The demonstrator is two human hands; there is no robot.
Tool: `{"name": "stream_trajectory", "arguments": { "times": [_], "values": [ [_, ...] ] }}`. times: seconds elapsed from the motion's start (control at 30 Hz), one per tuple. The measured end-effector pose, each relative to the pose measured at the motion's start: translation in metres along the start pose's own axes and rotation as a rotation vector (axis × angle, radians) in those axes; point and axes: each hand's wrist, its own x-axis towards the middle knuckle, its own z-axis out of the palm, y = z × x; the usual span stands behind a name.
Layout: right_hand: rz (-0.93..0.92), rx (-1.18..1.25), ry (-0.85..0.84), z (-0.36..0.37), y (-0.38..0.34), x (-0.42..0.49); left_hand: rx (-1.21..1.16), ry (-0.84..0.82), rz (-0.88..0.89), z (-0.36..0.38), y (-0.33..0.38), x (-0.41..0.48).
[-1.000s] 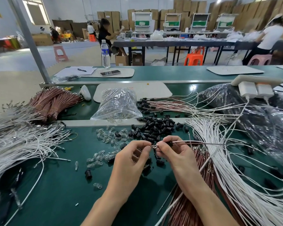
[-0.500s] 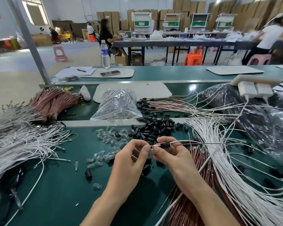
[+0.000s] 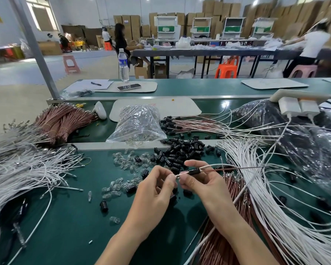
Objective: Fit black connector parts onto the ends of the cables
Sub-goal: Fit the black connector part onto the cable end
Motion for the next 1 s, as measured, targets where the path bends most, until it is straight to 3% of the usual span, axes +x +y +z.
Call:
{"name": "stream_trajectory", "arguments": {
  "times": [0.33, 0.53, 0.67, 0.77, 1.0],
  "values": [
    [0.013, -0.023, -0.019, 0.000, 0.000, 0.000, 0.124, 0.000, 0.073, 0.004, -0.006, -0.001],
    [0.007, -0.063, -0.044, 0.000, 0.003, 0.001, 0.143, -0.015, 0.028, 0.004, -0.001, 0.000],
    [0.039, 0.016, 0.023, -0.003, 0.005, 0.004, 0.547, 0.115, 0.067, -0.023, -0.008, 0.006],
    [0.089, 0.151, 0.052, -0.007, 0.006, 0.005, 0.799, 0.203, -0.066, -0.047, -0.020, 0.012],
    [0.134, 0.293, 0.108, -0.009, 0.007, 0.010, 1.078, -0.004, -0.165, -0.049, -0.025, 0.038]
  ]
}}
